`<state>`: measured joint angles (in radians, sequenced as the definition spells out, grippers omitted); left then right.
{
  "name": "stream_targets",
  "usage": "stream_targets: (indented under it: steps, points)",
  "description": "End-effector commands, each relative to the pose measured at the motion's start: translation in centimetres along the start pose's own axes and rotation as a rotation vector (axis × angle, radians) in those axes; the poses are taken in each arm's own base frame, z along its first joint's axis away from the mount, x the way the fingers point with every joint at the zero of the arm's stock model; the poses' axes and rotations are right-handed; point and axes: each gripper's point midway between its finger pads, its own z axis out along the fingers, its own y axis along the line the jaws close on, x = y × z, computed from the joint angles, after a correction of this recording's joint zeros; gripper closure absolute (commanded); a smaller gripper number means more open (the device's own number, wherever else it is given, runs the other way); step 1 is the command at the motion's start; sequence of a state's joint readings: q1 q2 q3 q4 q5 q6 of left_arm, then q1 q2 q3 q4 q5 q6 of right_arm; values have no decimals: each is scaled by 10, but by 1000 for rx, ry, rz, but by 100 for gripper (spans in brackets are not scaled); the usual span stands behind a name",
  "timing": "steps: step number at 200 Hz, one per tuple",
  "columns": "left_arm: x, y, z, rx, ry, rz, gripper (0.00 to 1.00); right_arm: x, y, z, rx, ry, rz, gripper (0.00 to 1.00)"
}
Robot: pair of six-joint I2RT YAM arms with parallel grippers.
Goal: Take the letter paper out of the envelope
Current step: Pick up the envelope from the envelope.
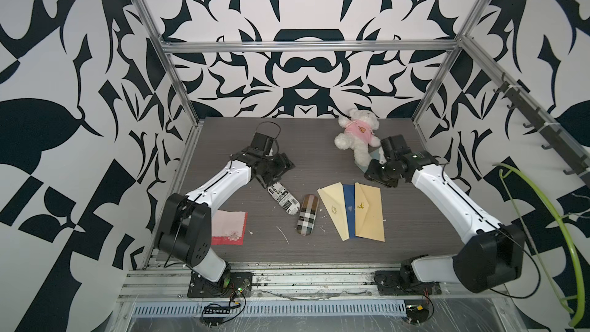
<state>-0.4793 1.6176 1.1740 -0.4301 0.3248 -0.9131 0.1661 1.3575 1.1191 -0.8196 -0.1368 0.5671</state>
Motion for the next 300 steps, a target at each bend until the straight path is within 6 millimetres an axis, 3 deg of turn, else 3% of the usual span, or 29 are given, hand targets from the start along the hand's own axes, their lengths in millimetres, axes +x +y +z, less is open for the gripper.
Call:
stream_targets:
  steps: [1,20,49,99,154,192,267,300]
  points:
    - [40,-39,19,122,155,204,24,13,-8,1,-124,72,-4,52]
    - [61,-47,36,136,215,251,25,16,-14,14,-206,111,45,51]
    - [85,-54,57,155,289,285,26,29,-5,28,-334,170,68,51]
    - [112,-59,81,145,365,307,27,49,-11,47,-351,233,85,51]
    - [115,-61,83,150,368,297,27,65,-16,62,-353,307,90,51]
    - [115,-59,85,149,371,288,27,79,5,72,-428,365,62,51]
    - [113,-65,83,159,368,287,26,86,6,91,-348,396,15,67]
    - [112,-68,80,164,359,286,26,88,4,98,-291,401,-23,81]
